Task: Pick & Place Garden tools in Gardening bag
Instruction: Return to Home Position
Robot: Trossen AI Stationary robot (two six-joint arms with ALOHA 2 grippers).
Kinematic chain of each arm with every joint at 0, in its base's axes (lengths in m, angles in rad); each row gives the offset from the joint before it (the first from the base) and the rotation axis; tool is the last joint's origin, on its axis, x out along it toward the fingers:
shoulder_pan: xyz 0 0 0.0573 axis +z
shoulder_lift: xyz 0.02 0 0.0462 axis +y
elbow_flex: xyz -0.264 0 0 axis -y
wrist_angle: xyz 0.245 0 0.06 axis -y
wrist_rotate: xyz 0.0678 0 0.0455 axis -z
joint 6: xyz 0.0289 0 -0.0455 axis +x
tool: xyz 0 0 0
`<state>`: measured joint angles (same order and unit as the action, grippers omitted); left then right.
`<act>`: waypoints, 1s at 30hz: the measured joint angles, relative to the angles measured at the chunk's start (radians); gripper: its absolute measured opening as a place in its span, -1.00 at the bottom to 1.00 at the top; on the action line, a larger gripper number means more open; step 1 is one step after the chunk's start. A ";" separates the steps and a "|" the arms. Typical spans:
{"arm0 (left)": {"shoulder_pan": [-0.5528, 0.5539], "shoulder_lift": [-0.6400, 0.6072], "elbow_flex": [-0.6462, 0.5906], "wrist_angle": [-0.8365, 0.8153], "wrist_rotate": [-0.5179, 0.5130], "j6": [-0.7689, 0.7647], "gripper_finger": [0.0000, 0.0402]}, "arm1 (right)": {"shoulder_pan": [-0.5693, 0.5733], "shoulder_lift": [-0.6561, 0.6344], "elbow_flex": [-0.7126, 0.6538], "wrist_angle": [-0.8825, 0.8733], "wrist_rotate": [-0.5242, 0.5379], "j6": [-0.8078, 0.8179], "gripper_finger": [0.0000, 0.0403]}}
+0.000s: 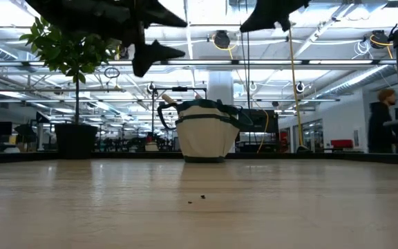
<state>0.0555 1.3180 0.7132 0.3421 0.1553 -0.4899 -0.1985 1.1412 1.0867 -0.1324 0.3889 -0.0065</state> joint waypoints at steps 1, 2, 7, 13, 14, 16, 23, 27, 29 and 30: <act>-0.001 -0.010 0.000 0.004 0.002 0.007 0.34 | 0.014 -0.017 -0.006 -0.006 0.000 0.002 -0.98; -0.003 -0.026 0.000 -0.011 0.002 0.015 0.34 | 0.026 -0.034 -0.019 -0.007 0.000 0.007 -0.98; -0.014 -0.143 0.000 -0.089 0.002 0.080 0.34 | 0.064 -0.146 -0.136 0.004 0.001 0.063 -0.99; -0.046 -0.278 0.000 -0.230 -0.058 0.114 0.34 | 0.070 -0.305 -0.288 0.056 -0.001 0.120 -1.00; -0.052 -0.301 0.000 -0.254 -0.071 0.120 0.34 | 0.070 -0.330 -0.308 0.052 -0.001 0.126 -1.00; -0.063 -0.347 0.000 -0.301 -0.088 0.142 0.34 | 0.070 -0.378 -0.341 0.053 -0.001 0.126 -1.00; -0.101 -0.509 0.000 -0.495 -0.158 0.171 0.34 | 0.070 -0.524 -0.407 0.048 -0.076 0.127 -1.00; -0.132 -0.588 -0.019 -0.523 -0.209 0.185 0.34 | 0.070 -0.591 -0.453 0.044 -0.107 0.130 -1.00; -0.145 -0.633 -0.068 -0.496 -0.217 0.181 0.34 | 0.070 -0.622 -0.479 0.045 -0.106 0.150 -1.00; -0.150 -0.657 -0.098 -0.475 -0.218 0.173 0.34 | 0.070 -0.639 -0.494 0.044 -0.106 0.159 -1.00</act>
<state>-0.0948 0.6606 0.6151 -0.1332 -0.0623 -0.3172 -0.1287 0.5019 0.5931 -0.0879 0.2825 0.1522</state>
